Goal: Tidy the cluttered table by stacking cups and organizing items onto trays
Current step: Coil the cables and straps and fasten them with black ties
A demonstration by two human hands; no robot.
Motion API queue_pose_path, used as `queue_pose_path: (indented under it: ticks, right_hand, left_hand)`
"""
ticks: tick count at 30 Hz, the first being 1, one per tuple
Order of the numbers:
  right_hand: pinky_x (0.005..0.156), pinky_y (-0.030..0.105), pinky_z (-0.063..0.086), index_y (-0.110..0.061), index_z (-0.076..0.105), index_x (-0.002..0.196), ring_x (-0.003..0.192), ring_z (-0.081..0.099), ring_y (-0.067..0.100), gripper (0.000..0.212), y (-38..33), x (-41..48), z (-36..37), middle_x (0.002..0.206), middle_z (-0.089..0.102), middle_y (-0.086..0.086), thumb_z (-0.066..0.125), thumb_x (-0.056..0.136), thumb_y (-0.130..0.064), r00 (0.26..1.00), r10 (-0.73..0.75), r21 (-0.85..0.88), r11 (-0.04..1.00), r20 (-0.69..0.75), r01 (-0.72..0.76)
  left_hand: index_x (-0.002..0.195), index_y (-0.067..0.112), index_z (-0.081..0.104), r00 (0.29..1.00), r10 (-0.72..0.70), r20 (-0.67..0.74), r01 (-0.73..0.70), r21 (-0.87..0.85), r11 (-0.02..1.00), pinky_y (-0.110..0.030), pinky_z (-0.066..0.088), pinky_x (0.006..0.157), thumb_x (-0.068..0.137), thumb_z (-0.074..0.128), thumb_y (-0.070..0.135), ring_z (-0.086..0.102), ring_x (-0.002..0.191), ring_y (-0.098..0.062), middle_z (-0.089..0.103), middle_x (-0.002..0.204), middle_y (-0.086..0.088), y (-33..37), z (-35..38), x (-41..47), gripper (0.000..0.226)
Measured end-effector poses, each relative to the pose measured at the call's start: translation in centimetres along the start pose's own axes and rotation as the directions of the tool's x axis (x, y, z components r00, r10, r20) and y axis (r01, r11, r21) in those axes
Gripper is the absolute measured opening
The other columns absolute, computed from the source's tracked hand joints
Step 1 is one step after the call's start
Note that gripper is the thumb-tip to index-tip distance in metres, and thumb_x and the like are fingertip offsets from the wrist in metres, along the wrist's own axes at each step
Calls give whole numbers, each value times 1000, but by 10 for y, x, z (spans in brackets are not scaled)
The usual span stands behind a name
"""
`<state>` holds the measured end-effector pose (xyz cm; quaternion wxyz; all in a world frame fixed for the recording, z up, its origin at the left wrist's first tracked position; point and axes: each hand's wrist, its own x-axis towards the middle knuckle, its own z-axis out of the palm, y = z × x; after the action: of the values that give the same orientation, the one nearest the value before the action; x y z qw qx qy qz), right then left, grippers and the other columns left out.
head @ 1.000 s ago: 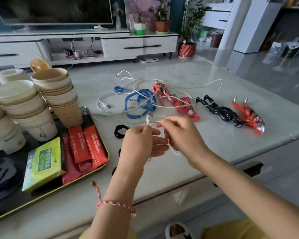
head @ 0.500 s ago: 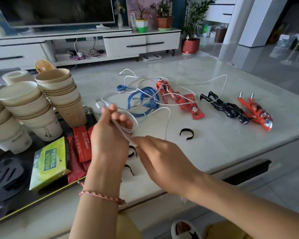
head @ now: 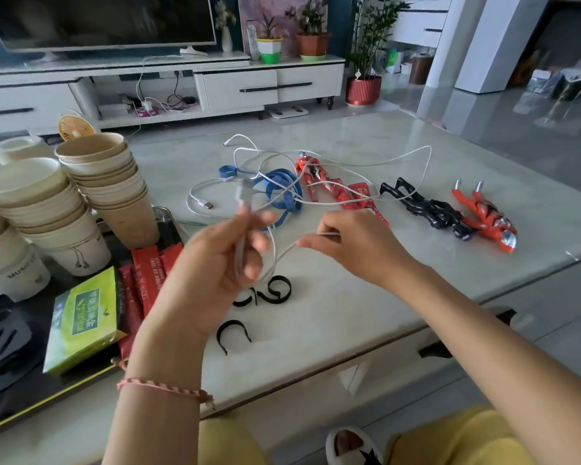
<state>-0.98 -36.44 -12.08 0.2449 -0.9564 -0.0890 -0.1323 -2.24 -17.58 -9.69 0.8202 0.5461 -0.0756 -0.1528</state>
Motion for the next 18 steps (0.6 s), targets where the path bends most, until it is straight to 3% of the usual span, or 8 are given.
queue_pose_path:
  ticks: [2, 4, 8, 10, 11, 13, 15, 18]
  right_hand:
    - [53, 31, 28, -20, 45, 57, 55, 43, 13, 39, -10, 3, 5, 54, 45, -6, 61, 81, -47, 996, -3, -24, 1000, -84, 1]
    - [51, 31, 25, -22, 39, 55, 53, 40, 12, 41, -24, 3, 11, 52, 41, -6, 60, 84, -42, 994, -12, -13, 1000, -107, 10]
    - [65, 38, 47, -9, 60, 74, 71, 58, 27, 26, -45, 1, 18, 69, 64, 6, 55, 90, -29, 992, 15, 188, 982, -122, 8]
    - [67, 42, 50, -5, 63, 81, 72, 62, 29, 23, -53, -5, 20, 74, 68, 10, 53, 92, -23, 993, 16, 316, 948, -114, 21]
    - [67, 44, 50, -4, 62, 84, 72, 62, 29, 23, -58, -8, 22, 75, 67, 10, 50, 94, -21, 995, -17, 346, 937, -101, 51]
    - [69, 47, 48, -5, 60, 95, 77, 60, 32, 22, -64, -16, 27, 86, 64, 11, 43, 97, -19, 985, -147, 303, 938, -90, 167]
    - [70, 45, 49, -12, 52, 125, 87, 60, 34, 31, -66, -21, 32, 108, 61, 13, 41, 96, -12, 957, -279, 175, 941, -78, 289]
    - [61, 41, 48, -11, 35, 143, 80, 60, 37, 55, -63, -24, 36, 107, 62, 17, 46, 89, -1, 913, -403, 27, 914, -64, 405]
  left_hand:
    - [82, 9, 62, 998, -36, -56, 50, 269, 962, -11, 33, 35, 99, 36, 25, 48, 33, -6, 63, 51, 2, -12, 10, 4, 35]
    - [82, 9, 59, 985, -59, -161, 117, 380, 917, -14, 39, 39, 100, 35, 24, 57, 38, -9, 67, 55, 2, -24, 18, 9, 34]
    - [73, 12, 59, 941, -5, -339, 138, 370, 919, -17, 47, 45, 100, 35, 20, 62, 43, -7, 65, 49, 7, -35, 22, 14, 37]
    - [68, 13, 59, 911, 54, -408, 99, 343, 934, -17, 46, 43, 100, 36, 19, 58, 41, -3, 61, 44, 9, -35, 23, 15, 39]
    - [66, 13, 56, 887, 62, -458, 86, 297, 951, -15, 44, 42, 99, 37, 22, 56, 41, -2, 58, 43, 9, -34, 22, 16, 39]
    - [70, 13, 55, 870, -8, -493, 46, 65, 997, -18, 44, 59, 99, 38, 30, 59, 59, -8, 61, 59, 2, -31, 21, 18, 38]
    - [82, 13, 54, 922, -58, -384, -36, -235, 971, -27, 46, 80, 100, 33, 28, 64, 80, -17, 68, 81, -5, -28, 21, 19, 32]
    - [78, 14, 46, 958, 8, -287, -136, -428, 894, -23, 46, 70, 101, 28, 19, 65, 61, -13, 64, 61, 1, -17, 16, 17, 30]
